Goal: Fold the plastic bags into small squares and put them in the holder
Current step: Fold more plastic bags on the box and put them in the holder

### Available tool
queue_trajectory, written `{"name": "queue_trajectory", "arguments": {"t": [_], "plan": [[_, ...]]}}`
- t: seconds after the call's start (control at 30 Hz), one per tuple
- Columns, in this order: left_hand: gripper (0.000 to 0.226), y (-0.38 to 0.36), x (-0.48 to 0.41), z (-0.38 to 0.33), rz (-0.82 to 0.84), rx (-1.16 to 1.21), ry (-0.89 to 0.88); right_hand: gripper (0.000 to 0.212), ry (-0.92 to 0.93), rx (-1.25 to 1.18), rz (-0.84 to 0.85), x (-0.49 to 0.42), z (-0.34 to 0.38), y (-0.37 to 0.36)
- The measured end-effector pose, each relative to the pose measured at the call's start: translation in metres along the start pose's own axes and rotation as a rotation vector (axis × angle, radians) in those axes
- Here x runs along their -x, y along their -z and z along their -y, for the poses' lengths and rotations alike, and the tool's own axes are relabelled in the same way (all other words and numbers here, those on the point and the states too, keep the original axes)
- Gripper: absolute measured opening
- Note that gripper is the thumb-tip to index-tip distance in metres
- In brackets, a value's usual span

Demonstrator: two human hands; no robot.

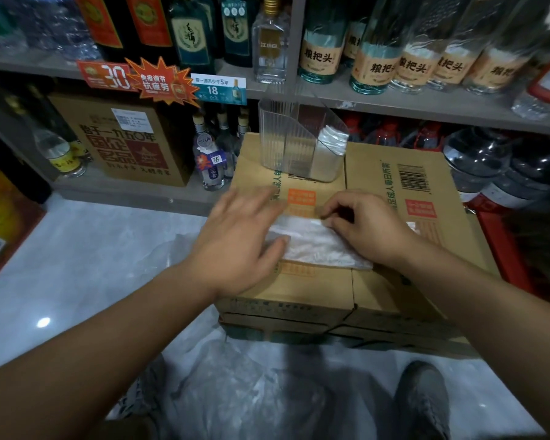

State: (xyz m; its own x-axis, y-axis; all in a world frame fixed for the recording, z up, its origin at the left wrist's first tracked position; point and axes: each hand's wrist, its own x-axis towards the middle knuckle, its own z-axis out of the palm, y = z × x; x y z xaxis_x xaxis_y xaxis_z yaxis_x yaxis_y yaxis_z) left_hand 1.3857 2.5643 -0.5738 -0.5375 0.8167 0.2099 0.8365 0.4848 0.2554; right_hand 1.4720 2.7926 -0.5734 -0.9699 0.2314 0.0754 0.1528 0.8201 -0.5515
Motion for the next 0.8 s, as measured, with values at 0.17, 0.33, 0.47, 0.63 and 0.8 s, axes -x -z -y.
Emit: {"name": "queue_trajectory", "arguments": {"t": [0.17,0.33,0.47,0.63,0.8], "plan": [[0.078,-0.020,0.009,0.001,0.329,-0.072,-0.012,0.019,0.019,0.145,-0.095,0.010,0.008,-0.002],[0.088,-0.024,0.012,0.006,0.333,-0.076,0.022,0.059,0.077,0.358,0.080,0.043,0.036,-0.022],[0.091,-0.024,0.015,0.006,0.375,-0.121,0.026,0.082,0.055,0.428,0.309,0.062,0.039,-0.033],[0.097,-0.023,0.012,0.006,0.444,-0.174,0.034,0.088,0.031,0.485,0.358,0.065,0.022,-0.023],[0.086,-0.020,0.011,0.006,0.466,-0.159,0.030,0.085,0.001,0.440,0.323,0.068,0.014,-0.018]]}}
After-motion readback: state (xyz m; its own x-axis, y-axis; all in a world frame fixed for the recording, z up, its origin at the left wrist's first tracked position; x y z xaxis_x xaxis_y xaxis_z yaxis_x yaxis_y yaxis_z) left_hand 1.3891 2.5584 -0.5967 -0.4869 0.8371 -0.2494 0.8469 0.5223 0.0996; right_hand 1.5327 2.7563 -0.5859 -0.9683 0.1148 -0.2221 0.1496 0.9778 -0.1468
